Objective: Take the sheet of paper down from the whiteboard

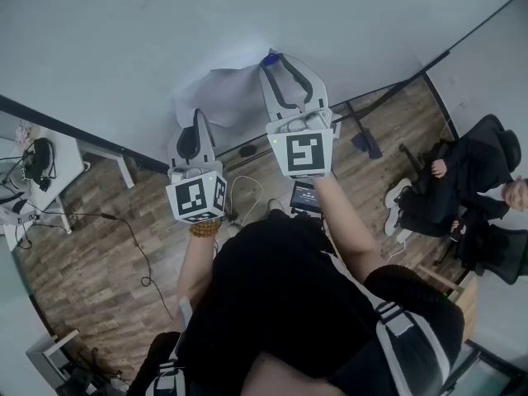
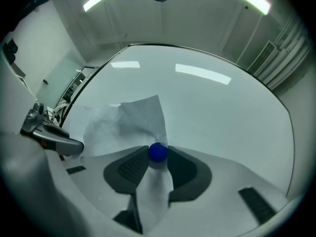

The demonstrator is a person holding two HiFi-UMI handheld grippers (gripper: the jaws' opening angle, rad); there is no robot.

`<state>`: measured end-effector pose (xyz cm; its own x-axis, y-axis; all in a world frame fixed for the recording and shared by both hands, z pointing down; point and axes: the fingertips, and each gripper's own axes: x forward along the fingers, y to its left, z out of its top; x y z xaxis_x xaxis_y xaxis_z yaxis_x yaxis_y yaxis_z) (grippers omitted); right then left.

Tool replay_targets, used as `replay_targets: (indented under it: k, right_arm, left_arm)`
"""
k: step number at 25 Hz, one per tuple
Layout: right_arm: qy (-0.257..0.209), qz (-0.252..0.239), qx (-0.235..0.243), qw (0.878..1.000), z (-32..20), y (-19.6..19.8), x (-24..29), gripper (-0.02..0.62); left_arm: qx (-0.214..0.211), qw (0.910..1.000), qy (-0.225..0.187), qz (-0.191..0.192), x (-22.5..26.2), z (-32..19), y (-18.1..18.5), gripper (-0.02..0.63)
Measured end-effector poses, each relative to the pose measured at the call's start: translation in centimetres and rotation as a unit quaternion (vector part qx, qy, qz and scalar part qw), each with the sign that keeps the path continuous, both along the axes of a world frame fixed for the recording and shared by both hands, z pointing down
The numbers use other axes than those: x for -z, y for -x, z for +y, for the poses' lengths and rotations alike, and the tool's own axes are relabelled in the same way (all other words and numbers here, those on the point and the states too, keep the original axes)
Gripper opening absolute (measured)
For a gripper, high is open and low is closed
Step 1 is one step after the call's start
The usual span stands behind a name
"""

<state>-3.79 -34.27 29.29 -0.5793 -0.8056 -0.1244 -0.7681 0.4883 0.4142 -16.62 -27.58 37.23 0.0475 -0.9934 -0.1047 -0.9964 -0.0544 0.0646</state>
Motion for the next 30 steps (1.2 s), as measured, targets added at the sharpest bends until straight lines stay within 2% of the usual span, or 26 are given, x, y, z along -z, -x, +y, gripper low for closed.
replay_targets:
  k: [30]
  right_arm:
    - [0.011, -0.002, 0.003, 1.000, -0.23, -0.04, -0.31, 0.118]
  left_arm:
    - [0.007, 0.9996, 0.003, 0.026, -0.15, -0.25, 0.14, 0.009]
